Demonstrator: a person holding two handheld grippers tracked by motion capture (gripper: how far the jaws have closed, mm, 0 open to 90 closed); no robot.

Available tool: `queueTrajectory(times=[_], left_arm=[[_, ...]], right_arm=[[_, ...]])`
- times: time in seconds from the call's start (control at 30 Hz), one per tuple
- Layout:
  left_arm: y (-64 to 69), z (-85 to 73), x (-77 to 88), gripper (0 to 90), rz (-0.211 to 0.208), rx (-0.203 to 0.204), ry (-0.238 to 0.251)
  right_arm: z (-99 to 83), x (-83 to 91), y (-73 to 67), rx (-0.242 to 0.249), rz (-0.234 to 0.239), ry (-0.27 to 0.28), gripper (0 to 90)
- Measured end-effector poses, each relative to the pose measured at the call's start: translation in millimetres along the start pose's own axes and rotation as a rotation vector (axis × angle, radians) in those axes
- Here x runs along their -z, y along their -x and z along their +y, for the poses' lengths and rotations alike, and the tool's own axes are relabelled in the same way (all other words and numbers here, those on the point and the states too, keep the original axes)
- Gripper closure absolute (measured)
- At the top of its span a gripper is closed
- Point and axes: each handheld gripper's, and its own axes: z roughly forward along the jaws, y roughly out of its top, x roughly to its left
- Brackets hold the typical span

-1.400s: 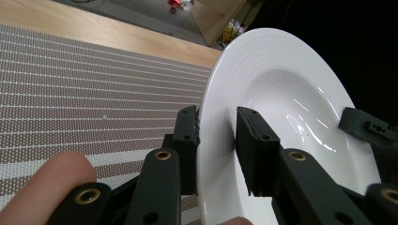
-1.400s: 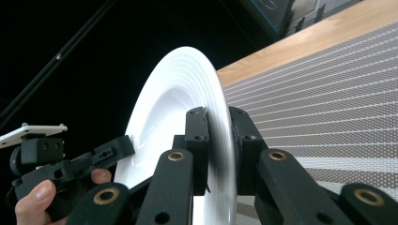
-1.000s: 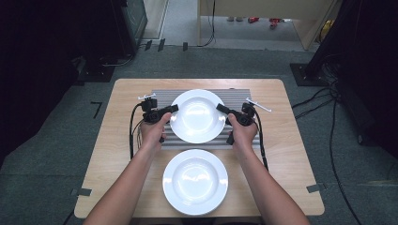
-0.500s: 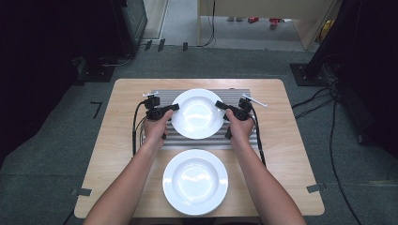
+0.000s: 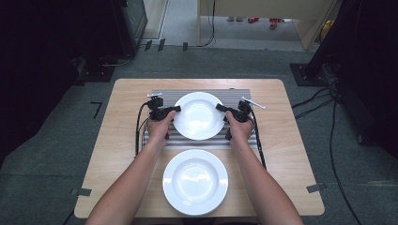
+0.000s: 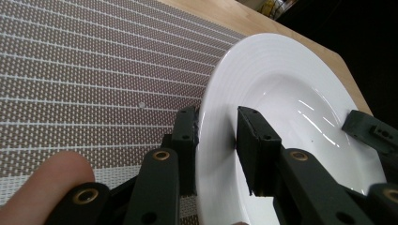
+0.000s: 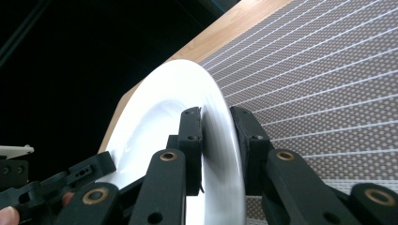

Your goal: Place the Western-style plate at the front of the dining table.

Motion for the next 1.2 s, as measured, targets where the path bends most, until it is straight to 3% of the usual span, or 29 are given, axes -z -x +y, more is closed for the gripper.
queueTrajectory(times=[0.2,0.47,0.53,0.6,0.73,0.8,0.9,1.03,1.1,1.13,1.2], left_arm=[[1.7,-1.0,-10.7,69.9,-0.012,0.006,-0.027],[1.7,0.5,-15.5,70.9,-0.007,0.019,-0.017],[2.8,0.2,-16.2,71.5,0.003,0.020,-0.023],[3.3,-0.5,-17.7,71.3,0.017,0.051,-0.026],[1.7,-0.9,-17.2,70.7,0.000,0.048,-0.021],[0.6,-0.6,-14.1,64.9,-0.016,0.037,-0.023],[-0.7,0.5,-6.9,57.2,-0.022,0.051,0.003],[-1.4,-2.4,3.7,48.7,-0.016,0.005,0.011],[-3.0,-5.1,9.3,44.9,-0.025,-0.003,0.014],[-4.1,-6.3,12.6,43.5,-0.029,-0.011,0.016],[-5.7,-8.2,19.8,40.2,-0.030,-0.021,0.020]], right_arm=[[4.7,3.6,5.1,-0.011,-0.016,0.019,77.0],[1.8,-0.7,9.1,0.035,-0.057,0.036,74.3],[-0.6,-3.6,10.3,0.070,-0.083,0.041,71.9],[-3.7,-6.8,9.5,0.117,-0.116,0.050,69.6],[-4.9,-7.6,6.3,0.132,-0.121,0.052,65.1],[-3.7,-5.1,6.3,0.160,-0.143,0.043,62.8],[0.3,0.3,8.2,0.193,-0.174,0.052,59.4],[4.9,10.4,2.9,0.269,-0.232,0.065,57.8],[5.4,16.2,-3.2,0.348,-0.299,0.068,57.4],[4.7,19.8,-5.6,0.374,-0.309,0.087,56.6],[4.5,26.2,-8.7,0.381,-0.294,0.089,50.4]])
